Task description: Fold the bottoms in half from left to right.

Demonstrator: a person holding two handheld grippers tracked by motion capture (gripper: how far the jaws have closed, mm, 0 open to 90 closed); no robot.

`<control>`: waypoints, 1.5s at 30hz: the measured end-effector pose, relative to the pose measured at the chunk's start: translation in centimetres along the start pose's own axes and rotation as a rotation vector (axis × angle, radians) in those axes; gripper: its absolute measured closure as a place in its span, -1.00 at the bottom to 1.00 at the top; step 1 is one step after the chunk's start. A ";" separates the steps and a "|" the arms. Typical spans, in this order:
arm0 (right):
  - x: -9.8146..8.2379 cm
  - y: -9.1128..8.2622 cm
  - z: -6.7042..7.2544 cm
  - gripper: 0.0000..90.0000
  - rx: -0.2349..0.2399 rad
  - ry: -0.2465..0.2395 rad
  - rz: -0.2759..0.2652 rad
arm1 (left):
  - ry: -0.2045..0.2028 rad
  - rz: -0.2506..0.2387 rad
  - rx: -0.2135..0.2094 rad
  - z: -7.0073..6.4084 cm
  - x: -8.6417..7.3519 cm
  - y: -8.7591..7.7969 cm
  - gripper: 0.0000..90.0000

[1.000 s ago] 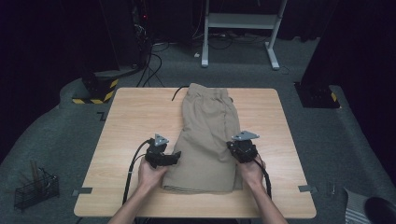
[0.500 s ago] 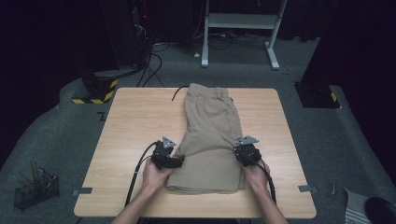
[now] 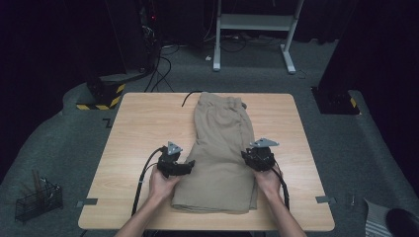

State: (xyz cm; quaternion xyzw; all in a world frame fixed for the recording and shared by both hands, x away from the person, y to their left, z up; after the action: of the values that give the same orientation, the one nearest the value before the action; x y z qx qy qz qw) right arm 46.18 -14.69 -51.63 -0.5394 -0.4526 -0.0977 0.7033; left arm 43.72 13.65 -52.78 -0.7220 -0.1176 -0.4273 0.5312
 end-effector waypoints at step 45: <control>-2.8 -0.3 2.3 0.40 -0.014 -0.090 0.024 | 0.021 0.055 0.012 -1.1 -3.3 -2.2 -0.38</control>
State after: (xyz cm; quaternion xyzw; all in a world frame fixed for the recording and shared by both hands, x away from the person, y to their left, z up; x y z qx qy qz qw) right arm 43.18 -13.85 -53.55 -0.5538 -0.4765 -0.0680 0.6794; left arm 39.80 14.49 -53.74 -0.7171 -0.0946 -0.4194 0.5485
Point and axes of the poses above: each handheld gripper's, and its own axes: y roughly forward along the jaws, x roughly out of its top, z roughly to its left, the point moved 4 cm from there along y, roughly forward along the jaws
